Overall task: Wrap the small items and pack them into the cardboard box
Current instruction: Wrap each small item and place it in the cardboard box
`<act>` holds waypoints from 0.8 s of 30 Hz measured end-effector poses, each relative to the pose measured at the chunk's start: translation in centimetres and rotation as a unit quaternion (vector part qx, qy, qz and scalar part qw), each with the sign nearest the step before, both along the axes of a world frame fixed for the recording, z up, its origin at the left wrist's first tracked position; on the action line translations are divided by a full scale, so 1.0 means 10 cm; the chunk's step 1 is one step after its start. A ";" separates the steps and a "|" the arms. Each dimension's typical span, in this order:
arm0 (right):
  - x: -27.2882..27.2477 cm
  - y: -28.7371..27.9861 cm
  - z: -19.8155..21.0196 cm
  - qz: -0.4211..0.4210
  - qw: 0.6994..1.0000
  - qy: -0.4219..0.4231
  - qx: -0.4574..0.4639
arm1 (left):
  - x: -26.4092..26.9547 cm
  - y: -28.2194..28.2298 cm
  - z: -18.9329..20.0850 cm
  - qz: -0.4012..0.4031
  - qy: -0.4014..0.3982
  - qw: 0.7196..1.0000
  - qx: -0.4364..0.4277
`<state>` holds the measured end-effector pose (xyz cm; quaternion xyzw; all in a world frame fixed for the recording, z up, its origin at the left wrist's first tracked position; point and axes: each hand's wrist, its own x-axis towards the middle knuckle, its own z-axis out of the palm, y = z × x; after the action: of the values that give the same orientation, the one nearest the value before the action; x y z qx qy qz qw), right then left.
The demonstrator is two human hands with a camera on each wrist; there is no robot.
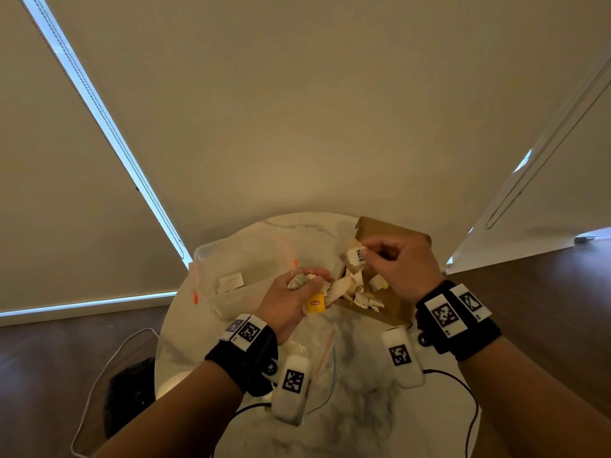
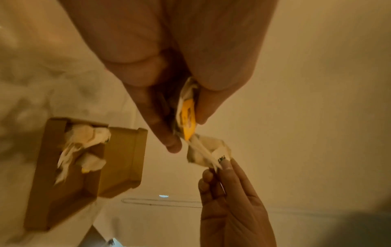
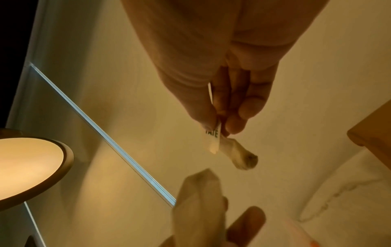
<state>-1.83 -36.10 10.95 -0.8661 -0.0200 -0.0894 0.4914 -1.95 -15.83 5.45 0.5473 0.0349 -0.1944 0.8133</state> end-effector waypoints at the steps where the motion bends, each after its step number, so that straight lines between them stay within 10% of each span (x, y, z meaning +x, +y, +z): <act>1: 0.01 -0.03 0.00 0.010 1.000 0.008 -0.014 | 0.03 0.03 0.00 0.002 -0.034 0.999 0.024; 10: 0.05 -0.01 0.00 0.086 0.990 0.064 -0.087 | 0.00 0.03 0.15 -0.122 -0.181 0.971 0.095; 24: -0.12 -0.04 -0.02 0.222 0.969 -0.067 -0.082 | 0.05 0.02 0.14 -0.041 -0.057 0.998 0.006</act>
<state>-2.99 -36.54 10.79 -0.8694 -0.2516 -0.0339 0.4238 -1.40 -15.66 6.88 0.5634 -0.0326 -0.1963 0.8019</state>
